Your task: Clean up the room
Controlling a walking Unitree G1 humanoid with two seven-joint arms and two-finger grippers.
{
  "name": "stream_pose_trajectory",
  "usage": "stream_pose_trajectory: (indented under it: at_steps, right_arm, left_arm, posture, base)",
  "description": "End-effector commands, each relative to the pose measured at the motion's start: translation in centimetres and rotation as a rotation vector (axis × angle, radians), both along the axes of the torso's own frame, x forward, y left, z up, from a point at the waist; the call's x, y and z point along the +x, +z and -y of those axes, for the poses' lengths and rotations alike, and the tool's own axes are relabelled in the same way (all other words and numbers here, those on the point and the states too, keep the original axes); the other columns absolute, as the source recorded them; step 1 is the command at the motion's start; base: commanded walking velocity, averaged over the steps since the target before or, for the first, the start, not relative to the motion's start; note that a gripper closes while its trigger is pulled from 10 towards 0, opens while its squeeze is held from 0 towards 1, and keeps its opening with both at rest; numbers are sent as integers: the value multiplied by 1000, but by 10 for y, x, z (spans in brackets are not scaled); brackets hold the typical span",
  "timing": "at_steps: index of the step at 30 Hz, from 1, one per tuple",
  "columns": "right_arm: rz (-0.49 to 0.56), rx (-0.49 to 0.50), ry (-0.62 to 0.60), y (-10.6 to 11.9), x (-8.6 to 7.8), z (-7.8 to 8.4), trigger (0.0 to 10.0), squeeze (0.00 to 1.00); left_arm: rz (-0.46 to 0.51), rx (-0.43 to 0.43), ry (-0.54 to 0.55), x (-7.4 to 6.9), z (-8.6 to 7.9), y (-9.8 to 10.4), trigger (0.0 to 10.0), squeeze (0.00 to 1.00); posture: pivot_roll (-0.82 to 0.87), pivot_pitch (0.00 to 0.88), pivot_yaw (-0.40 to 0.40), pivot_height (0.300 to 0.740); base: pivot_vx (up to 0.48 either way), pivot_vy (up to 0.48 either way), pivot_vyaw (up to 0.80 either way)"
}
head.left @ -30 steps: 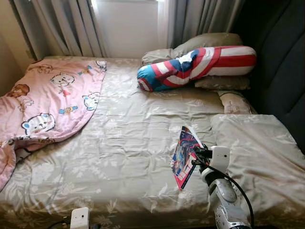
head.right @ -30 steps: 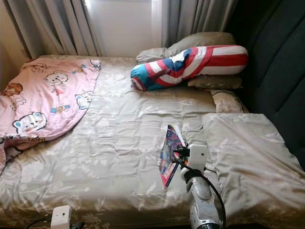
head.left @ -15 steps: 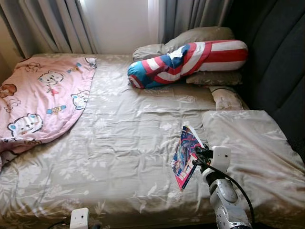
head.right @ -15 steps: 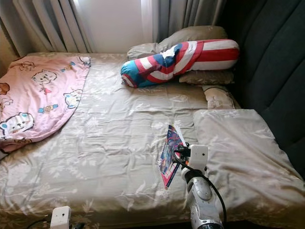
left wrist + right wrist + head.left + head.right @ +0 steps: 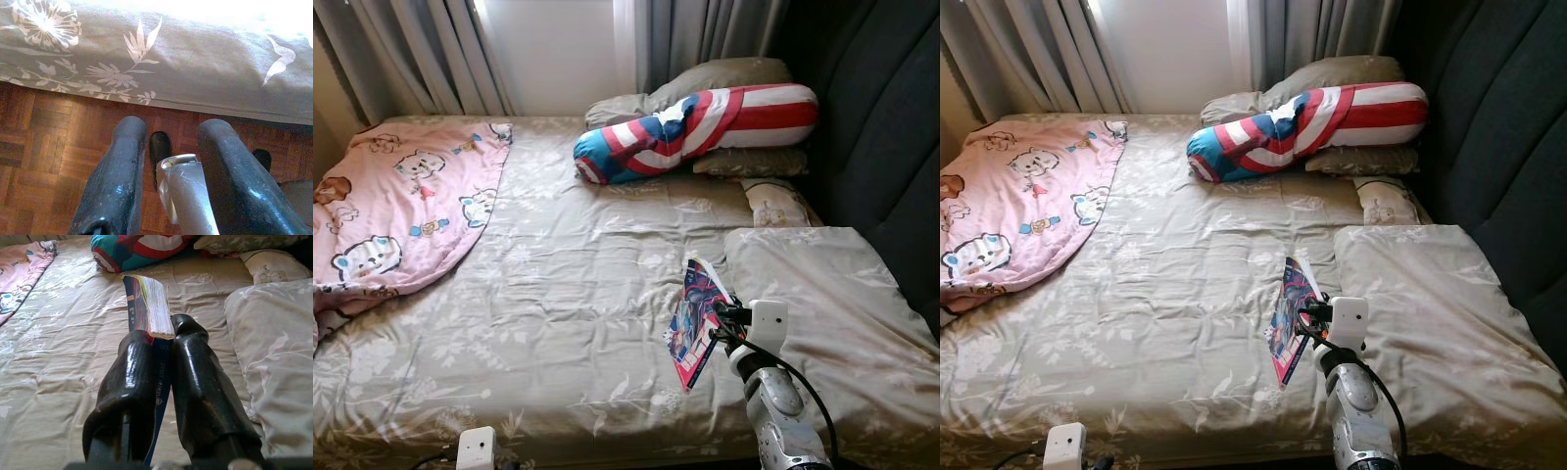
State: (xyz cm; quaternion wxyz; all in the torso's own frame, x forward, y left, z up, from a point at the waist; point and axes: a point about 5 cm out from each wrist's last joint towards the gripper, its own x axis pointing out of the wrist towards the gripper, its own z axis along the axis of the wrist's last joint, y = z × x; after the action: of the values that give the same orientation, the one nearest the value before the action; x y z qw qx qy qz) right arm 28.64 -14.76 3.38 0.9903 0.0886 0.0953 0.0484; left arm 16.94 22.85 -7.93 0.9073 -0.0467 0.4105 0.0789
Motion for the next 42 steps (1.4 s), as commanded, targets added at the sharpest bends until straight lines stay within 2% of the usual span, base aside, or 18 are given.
stream_pose_trajectory:
  at_steps: [1, 14, 26, 34, 42]
  right_arm:
    - [25, 7, 6, 5, 1, -1, 10000, 0]
    - [20, 4, 59, 4, 0, -8, 10000, 0]
    - [20, 5, 62, 4, 0, -8, 10000, 0]
    - [28, 9, 60, 5, 1, -9, 10000, 0]
    - [28, 9, 61, 6, 1, -9, 10000, 0]
  left_arm:
    - [-18, 2, -3, -5, -2, -2, 10000, 0]
    - [-7, 0, -9, -2, -1, -1, 10000, 0]
    - [4, 6, -16, 0, -3, 1, 10000, 0]
    - [67, 7, -30, 15, -1, 8, 10000, 0]
    - [90, 2, -38, 20, 3, 10, 10000, 0]
  posture:
    - [-38, 3, -7, 740]
    - [-38, 6, -7, 740]
    - [-38, 4, -6, 740]
    - [-37, 0, -3, 740]
    - [-37, 0, -3, 740]
  base:
    - [240, 0, 0]
    - [256, 0, 0]
    - [0, 0, 0]
    - [0, 0, 0]
    - [0, 0, 0]
